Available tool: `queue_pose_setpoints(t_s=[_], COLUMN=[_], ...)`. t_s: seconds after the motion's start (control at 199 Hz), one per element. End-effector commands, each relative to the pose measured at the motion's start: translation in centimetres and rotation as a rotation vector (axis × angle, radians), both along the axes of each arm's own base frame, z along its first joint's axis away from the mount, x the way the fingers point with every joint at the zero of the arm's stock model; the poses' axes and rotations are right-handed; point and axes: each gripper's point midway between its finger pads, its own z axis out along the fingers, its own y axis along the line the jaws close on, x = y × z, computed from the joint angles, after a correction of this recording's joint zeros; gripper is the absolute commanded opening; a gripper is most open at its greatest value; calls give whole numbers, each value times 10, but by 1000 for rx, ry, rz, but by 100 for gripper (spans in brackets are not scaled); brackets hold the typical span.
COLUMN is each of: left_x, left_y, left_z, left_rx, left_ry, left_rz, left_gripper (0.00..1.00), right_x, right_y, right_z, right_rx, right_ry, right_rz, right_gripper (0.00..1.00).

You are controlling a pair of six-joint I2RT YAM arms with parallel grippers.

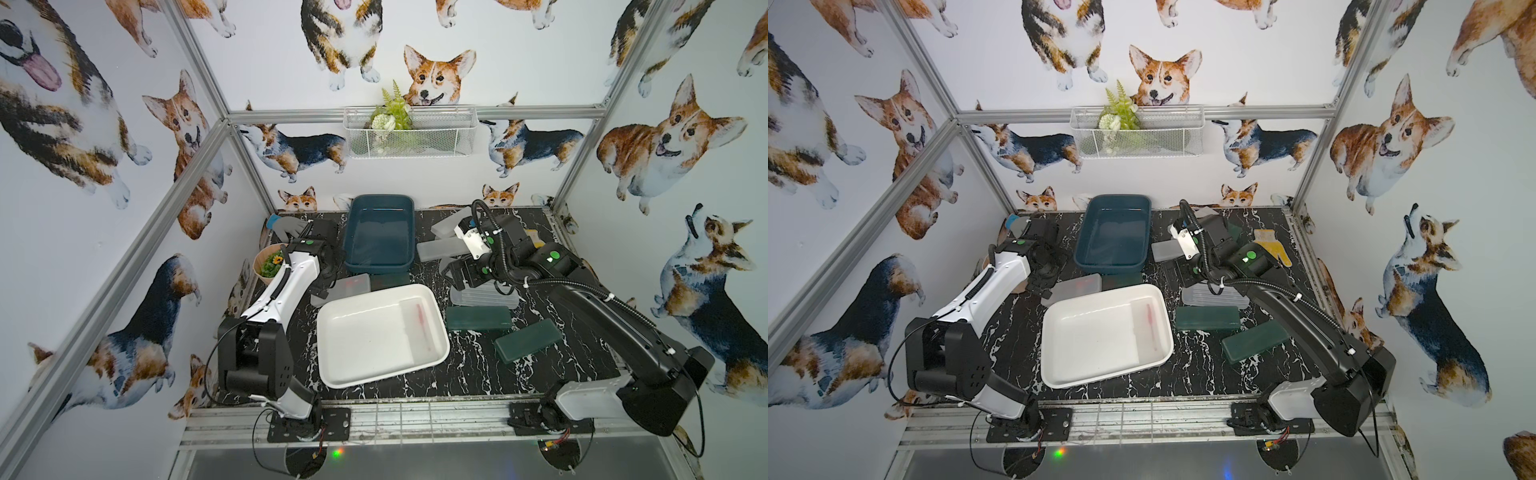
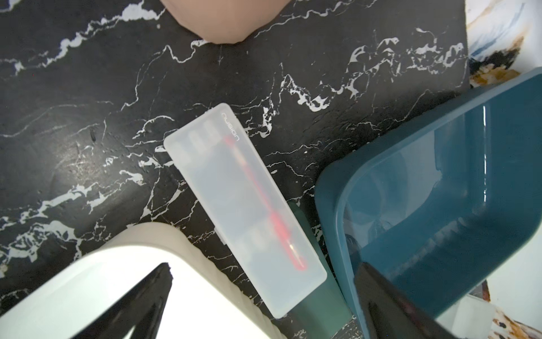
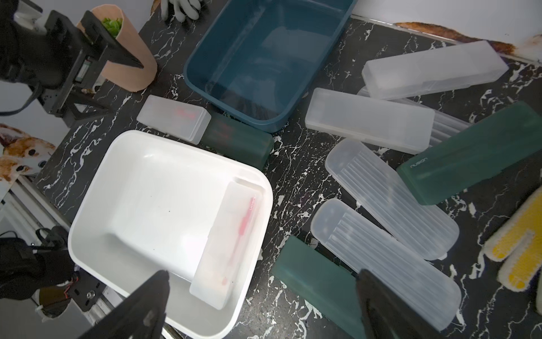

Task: Place the pencil cases by color into the storage box
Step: Pick up the pencil case from the center of the board.

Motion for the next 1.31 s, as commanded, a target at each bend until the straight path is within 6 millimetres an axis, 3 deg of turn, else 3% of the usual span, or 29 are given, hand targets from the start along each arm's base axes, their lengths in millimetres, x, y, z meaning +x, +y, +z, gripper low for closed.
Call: queue_pose_setpoints(t_s=[0.0, 0.291, 0.682, 0.707, 0.887, 1.303], left_x=[-14, -16, 1, 3, 7, -8], left_y=[-1, 0, -6, -6, -10, -14], left_z=[-11, -23, -38, -46, -56, -67], left_rx=[-50, -62, -86, -80, -94, -105], left_ry=[42, 70, 61, 81, 101, 125], left_rz=[133, 203, 213, 215, 221, 261], left_gripper=[100, 100, 100, 100, 100, 100], right_x=[-4, -20, -32, -33, -37, -39], right_y=[6, 7, 23, 24, 27, 27], right_z=[11, 7, 6, 7, 2, -5], right_rx=[29, 74, 102, 103, 82, 64], right_ry=[-92, -81, -66, -66, -55, -45], right_rz=[95, 145, 234, 238, 260, 279], right_gripper=[100, 100, 99, 99, 99, 100])
